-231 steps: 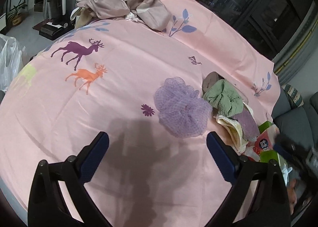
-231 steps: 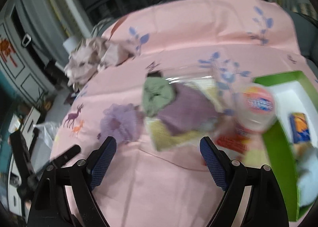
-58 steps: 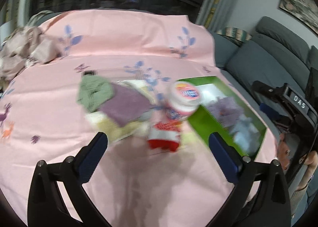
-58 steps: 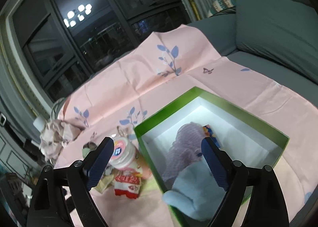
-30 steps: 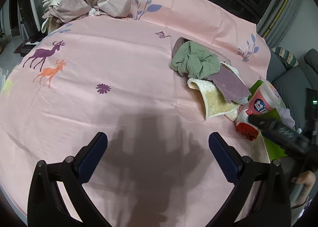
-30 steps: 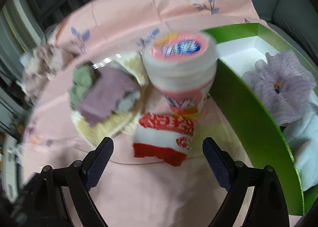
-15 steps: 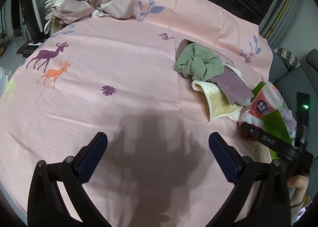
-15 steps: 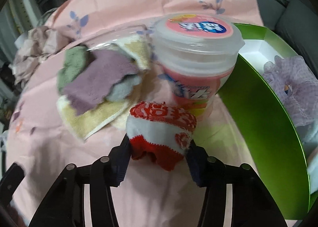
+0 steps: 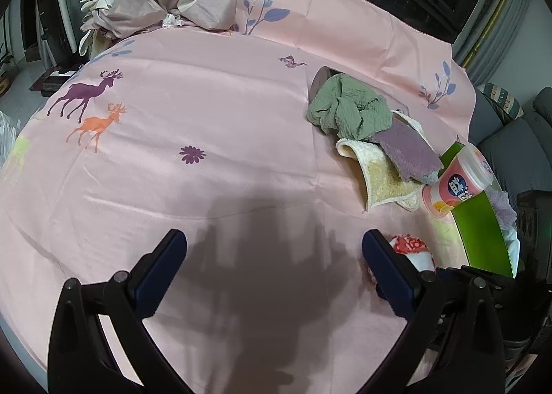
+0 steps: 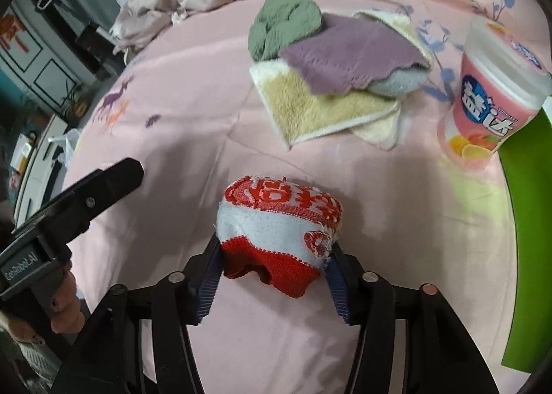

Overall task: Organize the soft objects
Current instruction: 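Close the right gripper on the red-white knit sock, then lift and carry the sock with the right gripper into the box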

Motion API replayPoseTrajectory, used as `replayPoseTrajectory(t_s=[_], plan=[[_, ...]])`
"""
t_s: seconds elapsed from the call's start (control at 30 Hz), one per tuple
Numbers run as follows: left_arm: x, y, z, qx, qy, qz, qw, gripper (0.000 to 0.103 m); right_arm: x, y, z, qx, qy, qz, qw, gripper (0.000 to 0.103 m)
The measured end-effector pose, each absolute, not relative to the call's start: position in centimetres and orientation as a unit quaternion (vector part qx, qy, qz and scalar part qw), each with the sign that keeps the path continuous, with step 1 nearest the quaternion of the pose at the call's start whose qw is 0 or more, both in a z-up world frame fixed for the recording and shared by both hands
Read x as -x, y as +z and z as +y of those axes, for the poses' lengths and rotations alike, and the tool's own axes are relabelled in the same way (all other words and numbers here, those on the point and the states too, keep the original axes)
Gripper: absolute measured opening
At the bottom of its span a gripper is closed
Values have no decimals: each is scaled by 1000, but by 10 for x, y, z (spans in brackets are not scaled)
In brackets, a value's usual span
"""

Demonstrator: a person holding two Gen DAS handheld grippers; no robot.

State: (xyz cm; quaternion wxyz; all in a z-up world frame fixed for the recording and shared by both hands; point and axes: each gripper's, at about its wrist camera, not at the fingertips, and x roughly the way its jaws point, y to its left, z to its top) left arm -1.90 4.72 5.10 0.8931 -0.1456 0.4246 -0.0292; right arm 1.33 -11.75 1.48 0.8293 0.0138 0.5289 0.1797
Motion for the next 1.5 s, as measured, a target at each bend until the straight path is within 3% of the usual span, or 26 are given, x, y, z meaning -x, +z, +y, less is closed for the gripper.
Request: replayPoseTrajectory(t_s=[0.17,0.4,0.6,0.73,0.8,0.93,1.1,1.5], plan=[[20,50,44,148,-40,427,891,101,-8,30,-134,-51,183,508,840,80],[22,44,26,175,-112,447,870,98,-12,43,-165,-154,189,489,838,80],[24,32,-7,155,-166,475,850,76,-20,28,-163,-171,192,507,823,78],[21,22,-19,156,-176,483,843,57,-24,16,-154,-167,194,522,814,66],[21,21,-22,154,-182,481,844,49,-25,11,-153,-163,191,528,811,54],[21,22,-30,152,-203,476,842,25,-29,4,-150,-163,189,529,811,49],[28,37,-40,130,-214,452,856,25,-22,19,-152,-145,182,504,832,46],[47,119,-112,57,-286,320,901,25,23,107,-226,-160,150,356,908,46]])
